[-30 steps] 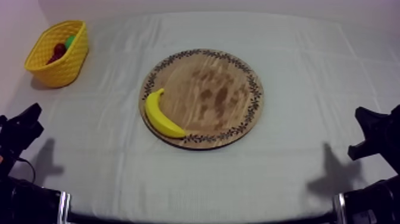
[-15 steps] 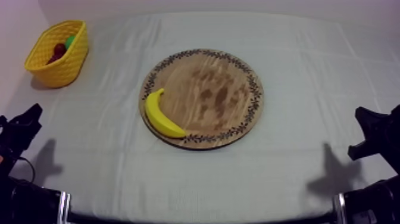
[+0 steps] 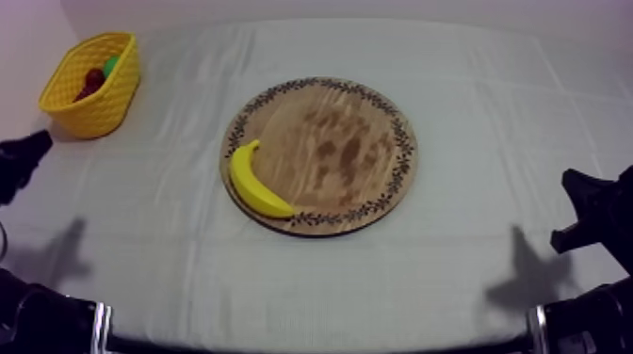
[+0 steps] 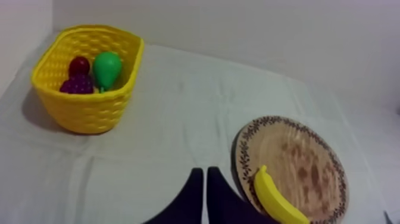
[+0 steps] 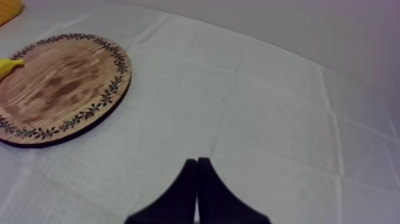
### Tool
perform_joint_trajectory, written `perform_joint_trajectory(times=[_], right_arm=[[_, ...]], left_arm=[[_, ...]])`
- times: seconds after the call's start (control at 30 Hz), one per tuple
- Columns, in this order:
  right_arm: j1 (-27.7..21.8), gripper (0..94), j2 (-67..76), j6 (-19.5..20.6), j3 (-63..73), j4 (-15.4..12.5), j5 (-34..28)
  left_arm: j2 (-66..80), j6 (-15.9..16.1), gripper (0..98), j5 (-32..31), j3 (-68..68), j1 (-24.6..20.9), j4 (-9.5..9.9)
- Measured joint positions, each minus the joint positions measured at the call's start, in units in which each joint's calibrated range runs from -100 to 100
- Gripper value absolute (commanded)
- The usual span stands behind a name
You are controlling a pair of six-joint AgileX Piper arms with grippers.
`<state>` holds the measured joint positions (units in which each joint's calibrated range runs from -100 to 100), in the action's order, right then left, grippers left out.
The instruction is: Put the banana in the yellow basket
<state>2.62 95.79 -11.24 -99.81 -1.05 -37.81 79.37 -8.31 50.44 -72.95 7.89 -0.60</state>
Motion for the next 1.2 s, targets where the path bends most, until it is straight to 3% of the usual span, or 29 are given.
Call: perform_joint_trajectory(times=[0.2, 0.57, 0.8, 1.2], right_arm=[[0.00, 0.2, 0.00, 0.00, 0.00, 0.00, 0.01], [0.00, 0.2, 0.00, 0.00, 0.00, 0.00, 0.01], [0.00, 0.2, 0.00, 0.00, 0.00, 0.00, 0.01], [0.00, 0.2, 0.00, 0.00, 0.00, 0.00, 0.01]], left_arm=[[-14.42, 1.77, 0.0, 9.49, 15.92, 0.98, -0.18], [-40.82, 0.17, 0.0, 26.60, 43.00, 1.58, -1.15], [-53.99, -3.39, 0.0, 28.25, 49.32, 4.09, -1.55], [-66.12, -12.86, 0.2, 28.04, 50.99, 10.96, -2.03]])
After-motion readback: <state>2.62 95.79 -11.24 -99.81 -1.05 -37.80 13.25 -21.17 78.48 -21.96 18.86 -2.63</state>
